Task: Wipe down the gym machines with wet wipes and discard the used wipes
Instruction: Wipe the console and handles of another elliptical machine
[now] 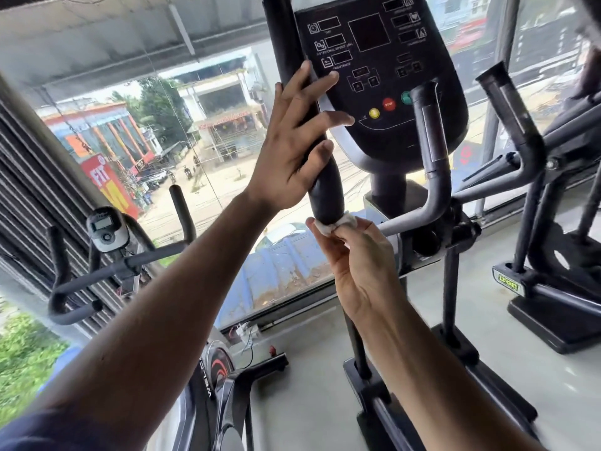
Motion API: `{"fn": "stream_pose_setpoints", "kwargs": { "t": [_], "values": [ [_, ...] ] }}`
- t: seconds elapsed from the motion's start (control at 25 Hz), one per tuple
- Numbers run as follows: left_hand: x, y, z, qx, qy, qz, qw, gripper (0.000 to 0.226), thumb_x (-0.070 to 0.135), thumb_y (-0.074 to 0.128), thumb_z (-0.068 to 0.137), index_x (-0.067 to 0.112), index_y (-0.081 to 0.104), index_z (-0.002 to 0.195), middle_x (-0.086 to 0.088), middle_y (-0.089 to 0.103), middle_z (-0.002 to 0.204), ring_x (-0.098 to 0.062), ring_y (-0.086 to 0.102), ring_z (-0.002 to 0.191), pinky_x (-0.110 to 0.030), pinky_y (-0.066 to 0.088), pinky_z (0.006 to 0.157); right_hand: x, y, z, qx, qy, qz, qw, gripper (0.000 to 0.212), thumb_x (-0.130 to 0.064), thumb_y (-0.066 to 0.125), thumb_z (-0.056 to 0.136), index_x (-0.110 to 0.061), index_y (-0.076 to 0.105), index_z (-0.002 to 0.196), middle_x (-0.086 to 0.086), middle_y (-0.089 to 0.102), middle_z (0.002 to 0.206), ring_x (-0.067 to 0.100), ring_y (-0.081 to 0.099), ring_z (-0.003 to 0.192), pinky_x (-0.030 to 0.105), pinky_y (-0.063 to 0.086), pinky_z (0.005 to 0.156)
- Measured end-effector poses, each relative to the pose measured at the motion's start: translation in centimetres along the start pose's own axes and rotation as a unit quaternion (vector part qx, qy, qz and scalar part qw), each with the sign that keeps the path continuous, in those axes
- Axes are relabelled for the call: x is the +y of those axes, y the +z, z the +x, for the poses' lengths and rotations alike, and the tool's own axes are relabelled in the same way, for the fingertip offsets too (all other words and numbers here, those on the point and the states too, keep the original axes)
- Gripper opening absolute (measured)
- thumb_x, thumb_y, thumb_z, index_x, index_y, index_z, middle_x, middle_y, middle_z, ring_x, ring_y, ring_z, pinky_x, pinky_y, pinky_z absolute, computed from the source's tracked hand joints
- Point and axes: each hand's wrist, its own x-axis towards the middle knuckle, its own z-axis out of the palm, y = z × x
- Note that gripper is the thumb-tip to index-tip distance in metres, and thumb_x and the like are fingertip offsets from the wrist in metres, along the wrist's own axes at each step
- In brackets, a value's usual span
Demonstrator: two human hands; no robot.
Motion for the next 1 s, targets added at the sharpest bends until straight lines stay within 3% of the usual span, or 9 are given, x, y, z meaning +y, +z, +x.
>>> {"fn": "stream_pose_setpoints", "kwargs": {
  "t": [0.08, 0.24, 0.4, 0.68, 0.84, 1.0],
  "values": [
    [0.0, 0.0, -0.2, -0.002, 0.001, -0.005, 1.000, 0.041, 0.024, 0.043, 0.101, 0.004, 0.071, 0.123, -0.028, 0.045, 0.153, -0.057, 0.020, 0.150, -0.070, 0.019, 0.118, -0.4, -0.1, -0.4, -0.026, -0.018, -0.016, 0.999, 0.029, 0.016, 0.063, 0.085, 0.001, 0.057, 0.109, 0.022, 0.075, 0.103, 0.042, 0.073, 0.101, 0.037, 0.061, 0.090],
    [0.2, 0.0, -0.1, 0.003, -0.002, -0.014, 1.000, 0.041, 0.026, 0.042, 0.102, 0.006, 0.071, 0.123, -0.027, 0.045, 0.153, -0.056, 0.020, 0.150, -0.068, 0.018, 0.120, -0.6, 0.0, 0.7, -0.045, -0.041, -0.072, 0.995, 0.015, 0.009, 0.056, 0.095, 0.003, 0.054, 0.109, 0.018, 0.075, 0.094, 0.041, 0.074, 0.097, 0.029, 0.062, 0.074],
    [0.4, 0.0, -0.3, 0.004, 0.000, -0.018, 1.000, 0.040, 0.024, 0.043, 0.101, 0.005, 0.071, 0.123, -0.028, 0.045, 0.153, -0.056, 0.020, 0.150, -0.062, 0.017, 0.124, 0.0, -0.7, 1.8, -0.048, -0.045, -0.058, 0.996, 0.013, 0.009, 0.052, 0.096, -0.002, 0.052, 0.103, 0.020, 0.074, 0.094, 0.042, 0.074, 0.096, 0.031, 0.062, 0.075],
    [0.4, -0.1, -0.4, -0.009, -0.008, -0.018, 1.000, 0.042, 0.026, 0.042, 0.101, 0.006, 0.071, 0.123, -0.026, 0.044, 0.154, -0.054, 0.018, 0.152, -0.061, 0.017, 0.124, 3.7, -4.4, 8.8, 0.064, 0.000, -0.047, 0.997, 0.022, 0.020, 0.055, 0.085, 0.006, 0.057, 0.102, 0.028, 0.067, 0.103, 0.037, 0.076, 0.087, 0.043, 0.061, 0.089],
    [0.6, -0.1, -0.5, -0.017, -0.012, -0.015, 1.000, 0.042, 0.025, 0.041, 0.101, 0.004, 0.070, 0.123, -0.027, 0.043, 0.154, -0.055, 0.018, 0.152, -0.058, 0.017, 0.125, 5.6, -6.6, 13.4, 0.124, 0.015, -0.082, 0.989, 0.027, 0.025, 0.050, 0.083, 0.007, 0.059, 0.101, 0.030, 0.066, 0.111, 0.033, 0.076, 0.082, 0.044, 0.063, 0.084],
    [1.2, -0.7, -0.7, -0.030, -0.037, -0.019, 0.999, 0.041, 0.022, 0.041, 0.102, 0.004, 0.067, 0.127, -0.027, 0.039, 0.158, -0.054, 0.014, 0.154, -0.051, 0.015, 0.127, 6.5, -8.3, 16.3, 0.180, 0.017, -0.147, 0.972, 0.017, 0.016, 0.056, 0.092, 0.004, 0.061, 0.103, 0.025, 0.069, 0.102, 0.031, 0.077, 0.072, 0.043, 0.065, 0.077]
  ]
}}
